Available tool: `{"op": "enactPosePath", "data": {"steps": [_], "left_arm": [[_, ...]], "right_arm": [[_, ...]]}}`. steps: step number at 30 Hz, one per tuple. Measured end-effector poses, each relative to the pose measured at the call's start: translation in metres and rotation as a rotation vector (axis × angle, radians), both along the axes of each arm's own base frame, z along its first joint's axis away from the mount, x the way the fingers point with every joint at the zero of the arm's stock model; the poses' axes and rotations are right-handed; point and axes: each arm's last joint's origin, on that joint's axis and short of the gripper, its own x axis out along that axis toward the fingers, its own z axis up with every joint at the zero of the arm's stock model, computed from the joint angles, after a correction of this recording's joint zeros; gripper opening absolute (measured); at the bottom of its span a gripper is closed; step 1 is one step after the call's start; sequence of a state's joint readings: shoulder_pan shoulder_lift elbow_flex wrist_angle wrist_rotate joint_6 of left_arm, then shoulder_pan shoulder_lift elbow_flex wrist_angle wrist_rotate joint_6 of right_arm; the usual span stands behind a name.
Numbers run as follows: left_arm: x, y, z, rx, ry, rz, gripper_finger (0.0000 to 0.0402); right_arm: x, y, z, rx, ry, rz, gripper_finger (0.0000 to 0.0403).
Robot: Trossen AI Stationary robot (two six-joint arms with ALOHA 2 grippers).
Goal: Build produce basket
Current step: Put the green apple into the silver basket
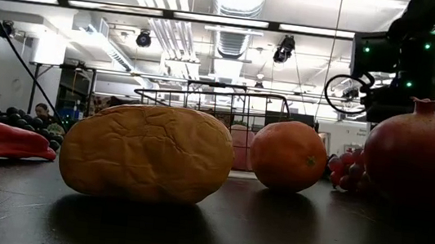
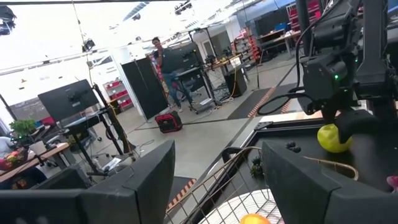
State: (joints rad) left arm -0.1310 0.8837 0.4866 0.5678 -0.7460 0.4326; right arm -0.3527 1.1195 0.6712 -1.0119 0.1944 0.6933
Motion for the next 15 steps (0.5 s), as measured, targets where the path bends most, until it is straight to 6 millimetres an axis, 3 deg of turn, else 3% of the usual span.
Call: {"op": "enactPosePath", "data": {"steps": [10, 15], "left_arm": [[0.000, 0.000, 0.000, 0.000, 0.001, 0.000, 0.0221], [0.000, 0.000, 0.000, 0.000, 0.001, 0.000, 0.0221]], "right_arm": [[0.001, 0.000, 0.001, 0.003, -0.006, 0.030, 0.0294], [0.009, -0.002, 0.016, 0.027, -0.038, 0.055, 0.0293]]}}
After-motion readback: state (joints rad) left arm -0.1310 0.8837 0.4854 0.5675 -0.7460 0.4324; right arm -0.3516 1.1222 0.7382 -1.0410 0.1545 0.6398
